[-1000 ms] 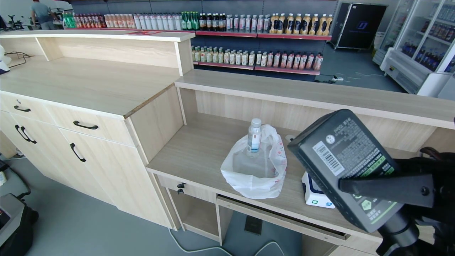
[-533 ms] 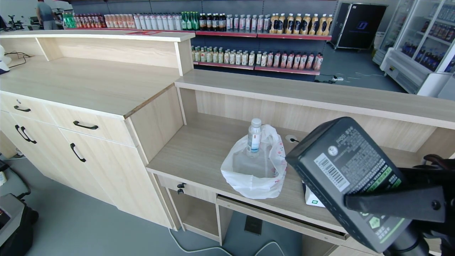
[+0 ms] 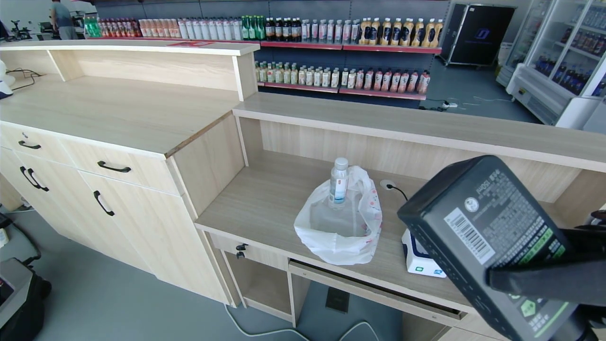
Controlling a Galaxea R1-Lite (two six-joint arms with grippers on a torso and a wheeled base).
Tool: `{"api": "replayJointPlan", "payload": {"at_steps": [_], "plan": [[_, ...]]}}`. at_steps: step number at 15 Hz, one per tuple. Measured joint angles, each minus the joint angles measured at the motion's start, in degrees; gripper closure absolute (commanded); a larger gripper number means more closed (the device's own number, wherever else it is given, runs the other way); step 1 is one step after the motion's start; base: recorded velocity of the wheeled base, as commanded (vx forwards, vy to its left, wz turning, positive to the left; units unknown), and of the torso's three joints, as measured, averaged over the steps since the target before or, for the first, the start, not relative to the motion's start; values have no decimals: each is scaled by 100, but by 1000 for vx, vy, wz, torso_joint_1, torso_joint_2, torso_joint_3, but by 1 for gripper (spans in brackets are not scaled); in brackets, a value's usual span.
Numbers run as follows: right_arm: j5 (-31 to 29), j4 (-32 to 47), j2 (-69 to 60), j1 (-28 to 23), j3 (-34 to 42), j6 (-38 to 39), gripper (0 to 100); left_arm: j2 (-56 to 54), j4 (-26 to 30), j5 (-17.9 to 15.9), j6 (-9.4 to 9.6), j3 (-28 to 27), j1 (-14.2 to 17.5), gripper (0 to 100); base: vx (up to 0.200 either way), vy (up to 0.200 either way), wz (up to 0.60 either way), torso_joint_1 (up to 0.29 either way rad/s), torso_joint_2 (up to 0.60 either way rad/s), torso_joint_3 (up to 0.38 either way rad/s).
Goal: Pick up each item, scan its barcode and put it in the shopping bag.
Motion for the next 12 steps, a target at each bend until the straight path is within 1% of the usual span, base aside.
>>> {"api": "replayJointPlan", "payload": {"at_steps": [12], "plan": [[7, 190, -138, -6, 26, 2, 100, 0, 0, 0, -1, 0, 0, 0, 0, 0, 0, 0, 0, 0]]}}
